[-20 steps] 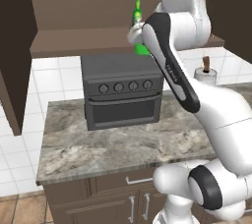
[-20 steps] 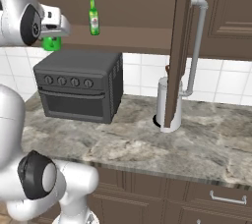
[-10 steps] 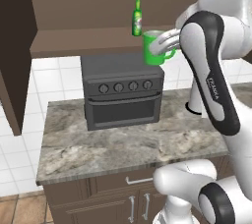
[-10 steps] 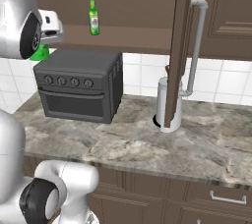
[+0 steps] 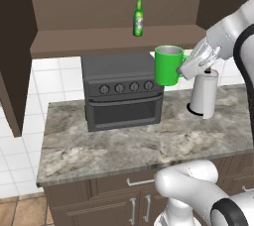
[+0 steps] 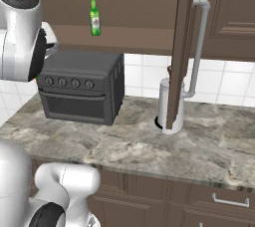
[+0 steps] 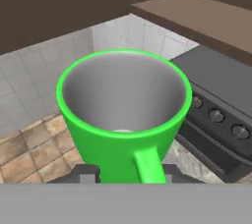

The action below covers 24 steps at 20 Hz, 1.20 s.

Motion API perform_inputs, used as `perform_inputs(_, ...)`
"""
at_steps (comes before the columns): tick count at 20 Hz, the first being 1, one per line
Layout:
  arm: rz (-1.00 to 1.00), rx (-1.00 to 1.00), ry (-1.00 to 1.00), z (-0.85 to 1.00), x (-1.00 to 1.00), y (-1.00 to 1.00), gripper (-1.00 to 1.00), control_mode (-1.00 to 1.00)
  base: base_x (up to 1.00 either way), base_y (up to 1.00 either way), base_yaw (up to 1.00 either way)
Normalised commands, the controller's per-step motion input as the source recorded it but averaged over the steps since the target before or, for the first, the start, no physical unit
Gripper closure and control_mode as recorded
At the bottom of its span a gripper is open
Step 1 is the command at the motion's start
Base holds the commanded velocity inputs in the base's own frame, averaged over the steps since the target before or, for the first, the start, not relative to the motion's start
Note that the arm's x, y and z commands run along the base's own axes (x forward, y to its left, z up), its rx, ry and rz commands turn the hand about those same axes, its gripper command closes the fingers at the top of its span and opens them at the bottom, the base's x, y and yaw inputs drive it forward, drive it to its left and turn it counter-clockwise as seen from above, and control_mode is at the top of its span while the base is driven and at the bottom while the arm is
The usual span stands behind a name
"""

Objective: Open the cabinet directly in front. Then move the beer and the mug to the dining counter with the candle on it.

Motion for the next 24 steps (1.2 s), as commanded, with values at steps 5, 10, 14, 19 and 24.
perform_inputs(5,0.36,0.01,-0.01,-0.24,-0.35,-0.01,1.0,-1.0,0.0,0.0,0.0)
perform_inputs(10,0.31,0.05,-0.11,-0.38,-0.06,-0.07,1.0,-1.0,0.0,0.0,0.0)
perform_inputs(14,0.16,0.13,-0.36,-0.25,-0.13,-0.4,1.0,-1.0,0.0,0.0,0.0)
perform_inputs(19,0.11,0.15,-0.52,-0.31,-0.15,-0.35,1.0,-1.0,0.0,0.0,0.0)
perform_inputs(24,0.11,0.11,-0.5,-0.45,-0.07,-0.03,1.0,-1.0,0.0,0.0,0.0)
